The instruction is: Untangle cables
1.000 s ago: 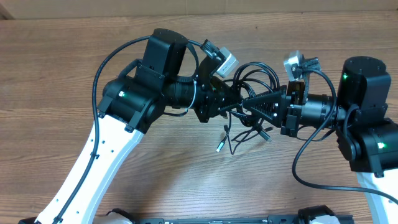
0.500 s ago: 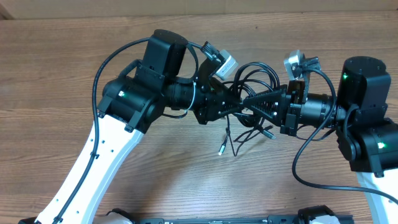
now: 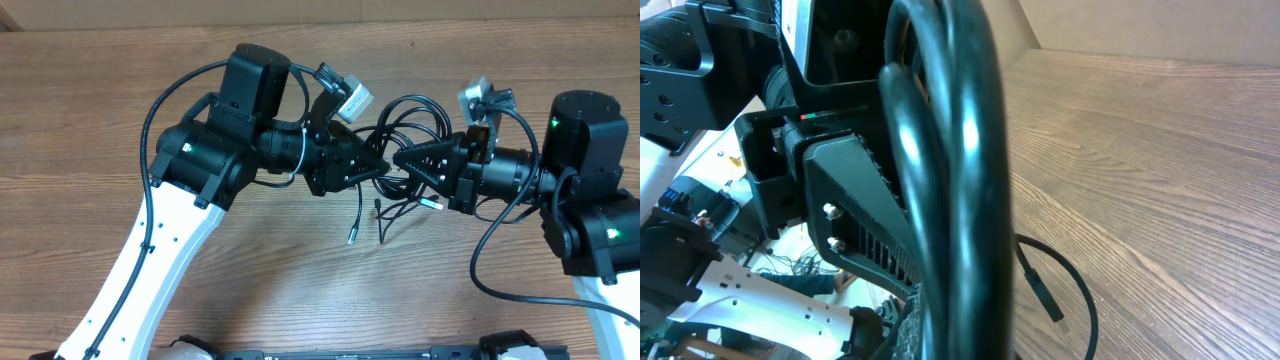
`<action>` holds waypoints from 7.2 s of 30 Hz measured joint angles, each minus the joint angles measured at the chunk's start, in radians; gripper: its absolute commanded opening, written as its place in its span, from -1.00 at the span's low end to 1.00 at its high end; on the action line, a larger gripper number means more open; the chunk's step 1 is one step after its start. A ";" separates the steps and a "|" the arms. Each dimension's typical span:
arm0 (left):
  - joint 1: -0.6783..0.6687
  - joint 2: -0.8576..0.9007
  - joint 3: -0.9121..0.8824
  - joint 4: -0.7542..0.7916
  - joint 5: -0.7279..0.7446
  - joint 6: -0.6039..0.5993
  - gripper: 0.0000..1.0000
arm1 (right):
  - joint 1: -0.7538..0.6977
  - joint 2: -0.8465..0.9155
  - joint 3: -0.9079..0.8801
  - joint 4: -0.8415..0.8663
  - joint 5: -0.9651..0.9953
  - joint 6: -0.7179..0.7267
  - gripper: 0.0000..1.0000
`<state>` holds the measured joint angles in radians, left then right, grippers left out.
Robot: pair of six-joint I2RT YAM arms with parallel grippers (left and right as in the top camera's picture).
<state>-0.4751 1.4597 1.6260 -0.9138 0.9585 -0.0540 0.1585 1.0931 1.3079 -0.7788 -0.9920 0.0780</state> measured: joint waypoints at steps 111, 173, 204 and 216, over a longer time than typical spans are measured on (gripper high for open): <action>0.056 -0.024 0.002 0.102 -0.157 -0.017 0.43 | -0.003 0.006 -0.001 -0.075 0.061 -0.001 -0.92; 0.172 0.043 -0.002 0.662 0.144 -0.698 -0.92 | -0.007 0.006 -0.002 -0.142 0.039 -0.049 -0.93; 0.172 0.043 0.005 0.003 0.071 -0.020 -0.92 | -0.006 0.006 -0.003 0.090 -0.067 -0.011 -0.92; 0.172 0.043 0.005 0.024 0.042 0.029 -0.92 | -0.006 0.006 -0.003 0.116 -0.132 0.011 -0.92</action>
<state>-0.3031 1.5028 1.6306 -0.8898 1.0000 -0.0250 0.1520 1.0988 1.3048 -0.6632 -1.1236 0.0891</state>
